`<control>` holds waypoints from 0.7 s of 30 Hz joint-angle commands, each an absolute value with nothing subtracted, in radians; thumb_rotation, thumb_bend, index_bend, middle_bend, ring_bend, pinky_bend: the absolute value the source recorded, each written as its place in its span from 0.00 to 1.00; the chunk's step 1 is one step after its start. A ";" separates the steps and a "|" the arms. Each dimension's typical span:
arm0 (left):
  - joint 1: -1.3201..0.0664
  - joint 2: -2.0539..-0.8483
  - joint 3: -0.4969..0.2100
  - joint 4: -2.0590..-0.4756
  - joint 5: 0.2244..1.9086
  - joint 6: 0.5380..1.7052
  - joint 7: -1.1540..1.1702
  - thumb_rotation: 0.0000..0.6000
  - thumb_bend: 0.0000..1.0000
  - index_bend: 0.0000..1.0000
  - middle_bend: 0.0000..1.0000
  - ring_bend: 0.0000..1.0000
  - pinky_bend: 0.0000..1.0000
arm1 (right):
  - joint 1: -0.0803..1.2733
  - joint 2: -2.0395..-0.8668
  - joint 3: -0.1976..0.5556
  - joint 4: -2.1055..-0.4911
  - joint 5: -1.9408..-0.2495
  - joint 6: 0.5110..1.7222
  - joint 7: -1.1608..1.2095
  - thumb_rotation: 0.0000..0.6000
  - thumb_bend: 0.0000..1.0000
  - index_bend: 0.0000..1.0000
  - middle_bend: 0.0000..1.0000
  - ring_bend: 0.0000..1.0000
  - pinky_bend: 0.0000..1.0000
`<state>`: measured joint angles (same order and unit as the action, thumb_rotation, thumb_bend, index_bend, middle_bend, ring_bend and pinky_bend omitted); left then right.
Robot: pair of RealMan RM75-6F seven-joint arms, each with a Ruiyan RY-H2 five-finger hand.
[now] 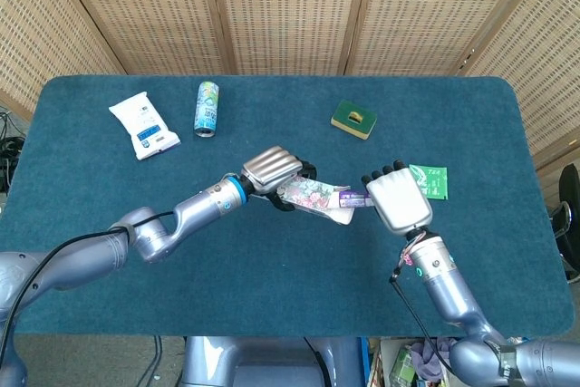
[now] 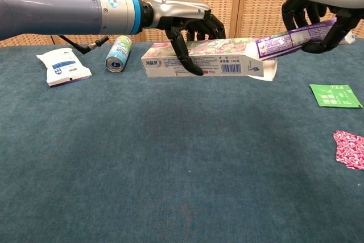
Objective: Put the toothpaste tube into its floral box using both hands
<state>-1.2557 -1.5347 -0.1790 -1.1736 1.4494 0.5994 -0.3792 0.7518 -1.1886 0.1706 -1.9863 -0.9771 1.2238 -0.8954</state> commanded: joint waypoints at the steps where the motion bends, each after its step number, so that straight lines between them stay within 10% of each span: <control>1: -1.266 -1.548 -0.199 -1.184 1.415 0.583 -0.360 1.00 0.31 0.53 0.50 0.47 0.47 | 0.754 -1.188 0.168 -1.999 -0.972 1.234 -0.910 1.00 0.78 0.59 0.63 0.52 0.45; 21: -1.265 -1.638 -0.270 -1.179 1.279 0.603 -0.332 1.00 0.33 0.54 0.51 0.47 0.47 | 0.749 -1.203 0.166 -2.032 -0.983 1.310 -0.944 1.00 0.78 0.60 0.64 0.53 0.45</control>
<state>-1.2686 -1.6328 -0.2667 -1.1828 1.2815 0.5979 -0.3265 0.7501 -1.2021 0.1659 -2.0313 -0.9816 1.3089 -0.9438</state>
